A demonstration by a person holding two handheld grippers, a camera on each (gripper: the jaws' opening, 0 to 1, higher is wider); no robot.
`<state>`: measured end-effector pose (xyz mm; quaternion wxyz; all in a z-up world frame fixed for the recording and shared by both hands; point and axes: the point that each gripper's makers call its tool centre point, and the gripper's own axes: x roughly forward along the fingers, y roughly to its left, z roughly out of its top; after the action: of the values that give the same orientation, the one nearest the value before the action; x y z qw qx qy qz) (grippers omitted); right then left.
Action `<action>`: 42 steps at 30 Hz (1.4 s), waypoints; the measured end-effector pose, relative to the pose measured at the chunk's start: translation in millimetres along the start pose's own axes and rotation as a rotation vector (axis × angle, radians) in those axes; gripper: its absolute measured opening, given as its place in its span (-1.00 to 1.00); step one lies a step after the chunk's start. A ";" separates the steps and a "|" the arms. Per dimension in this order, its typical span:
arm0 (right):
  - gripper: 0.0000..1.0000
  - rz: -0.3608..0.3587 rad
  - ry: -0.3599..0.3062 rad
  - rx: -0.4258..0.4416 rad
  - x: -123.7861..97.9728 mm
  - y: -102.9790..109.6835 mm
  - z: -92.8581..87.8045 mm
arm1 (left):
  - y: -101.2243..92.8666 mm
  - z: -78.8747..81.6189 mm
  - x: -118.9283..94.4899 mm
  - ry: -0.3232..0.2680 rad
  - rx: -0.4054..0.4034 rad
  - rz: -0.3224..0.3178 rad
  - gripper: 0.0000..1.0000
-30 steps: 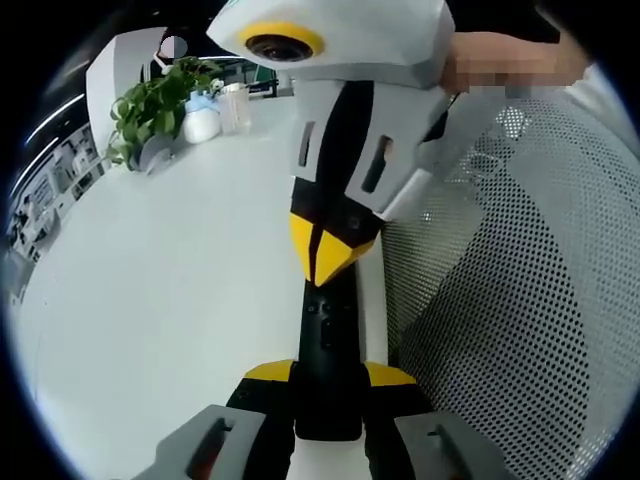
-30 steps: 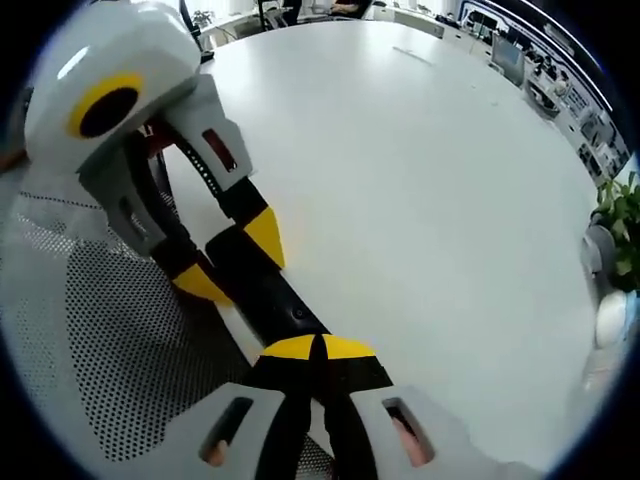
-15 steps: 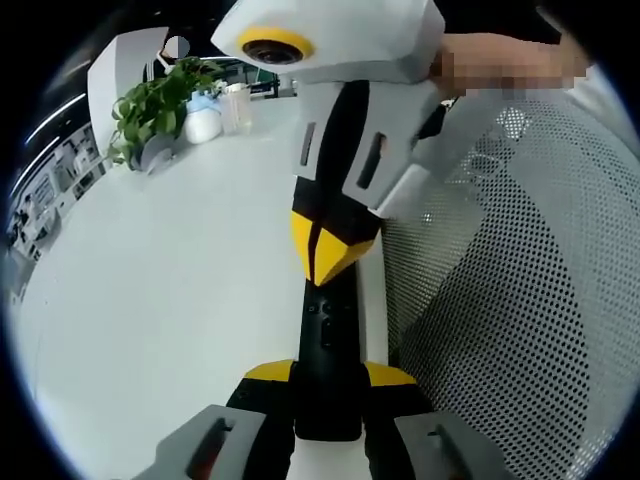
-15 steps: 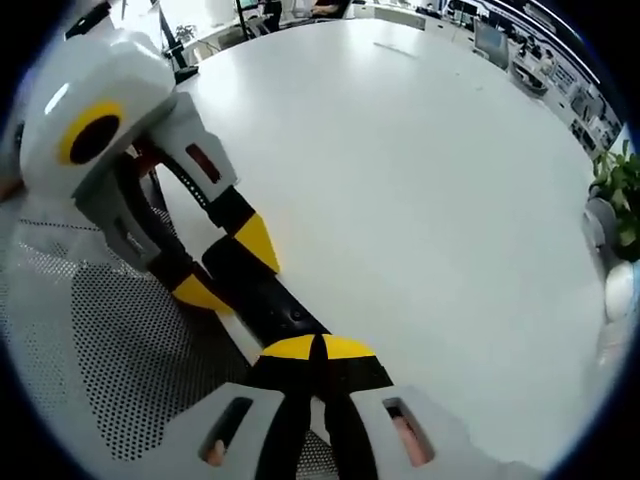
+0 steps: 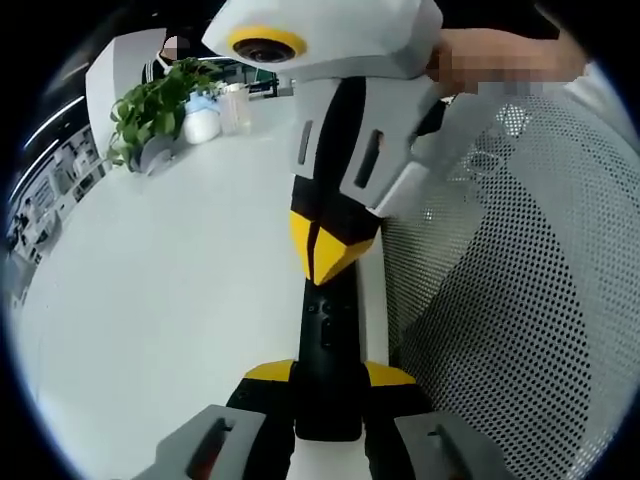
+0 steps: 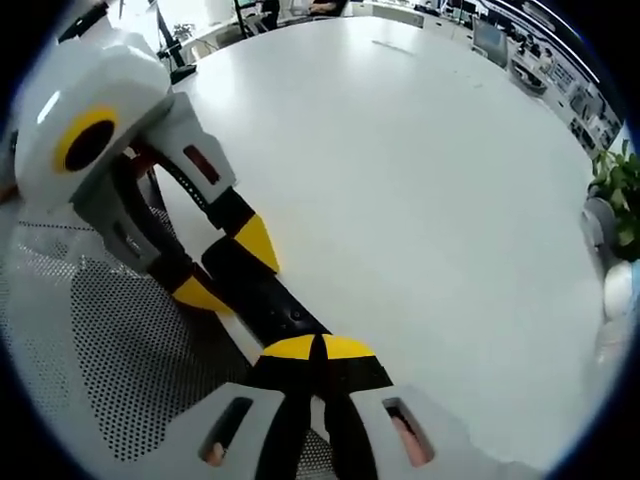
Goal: Press the specified remote control buttons in sequence, fully releasing each button before pressing the next.
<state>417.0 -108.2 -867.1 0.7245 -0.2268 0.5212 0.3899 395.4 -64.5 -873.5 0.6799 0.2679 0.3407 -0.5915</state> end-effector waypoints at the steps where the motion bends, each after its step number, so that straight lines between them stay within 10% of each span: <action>1: -1.00 -0.002 0.000 0.002 0.0 0.0 0.0 | 0.0 0.0 0.0 0.000 0.000 0.000 -0.51; 42: -1.00 0.092 0.024 -0.015 0.2 18.9 -3.4 | -0.4 0.7 0.4 -0.002 0.004 0.000 -0.51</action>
<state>399.9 -99.5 -867.0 0.6978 -0.2124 0.5368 0.4241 395.1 -65.4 -873.4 0.6796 0.2688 0.3390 -0.5924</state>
